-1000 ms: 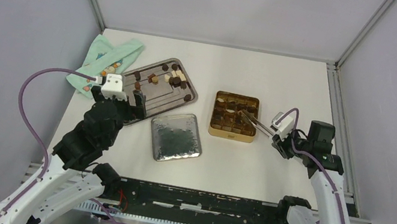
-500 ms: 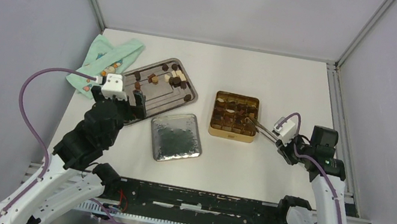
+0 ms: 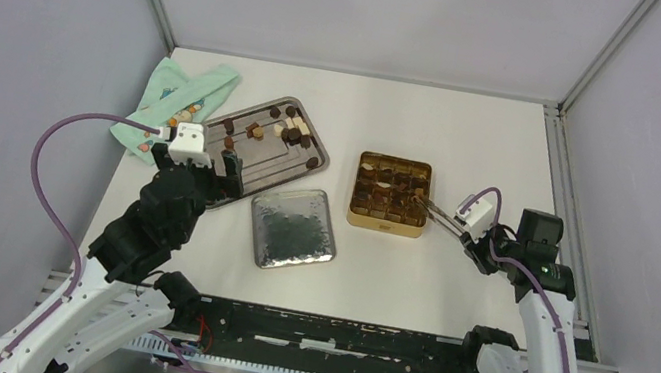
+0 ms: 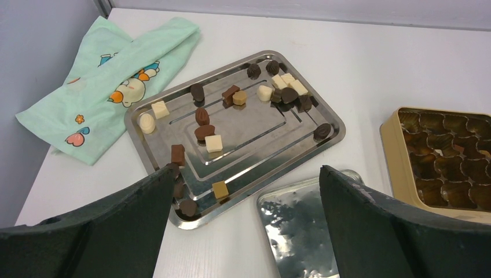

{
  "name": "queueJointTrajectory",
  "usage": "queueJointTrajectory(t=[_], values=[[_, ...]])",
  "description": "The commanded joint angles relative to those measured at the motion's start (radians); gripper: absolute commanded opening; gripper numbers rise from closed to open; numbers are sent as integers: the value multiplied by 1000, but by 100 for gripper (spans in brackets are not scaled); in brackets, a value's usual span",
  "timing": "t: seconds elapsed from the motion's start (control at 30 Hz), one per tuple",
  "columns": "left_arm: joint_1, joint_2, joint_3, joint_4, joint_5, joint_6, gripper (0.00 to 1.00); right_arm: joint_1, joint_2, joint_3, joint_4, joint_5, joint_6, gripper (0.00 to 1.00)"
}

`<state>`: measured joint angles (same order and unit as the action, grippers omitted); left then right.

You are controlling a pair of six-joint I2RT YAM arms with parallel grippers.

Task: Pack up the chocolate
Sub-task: Place the fake chocolate in the packing box.

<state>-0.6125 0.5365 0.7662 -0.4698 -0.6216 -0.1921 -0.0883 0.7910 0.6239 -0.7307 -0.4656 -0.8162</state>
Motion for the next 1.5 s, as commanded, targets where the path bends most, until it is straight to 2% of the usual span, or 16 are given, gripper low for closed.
queueJointTrajectory(t=[0.0,0.17,0.4,0.93,1.47], values=[[6,-5,5,28,5,38,99,-6,-3,3,50,-8,11,28],[6,-5,4,28,5,38,99,-7,-3,3,49,-15,11,35],[5,-4,4,28,6,37,99,-7,-2,5,47,-22,11,38],[7,-6,5,28,10,37,99,-7,21,59,15,-87,-5,37],[8,-20,5,28,17,38,99,-1,138,206,-29,-285,-46,34]])
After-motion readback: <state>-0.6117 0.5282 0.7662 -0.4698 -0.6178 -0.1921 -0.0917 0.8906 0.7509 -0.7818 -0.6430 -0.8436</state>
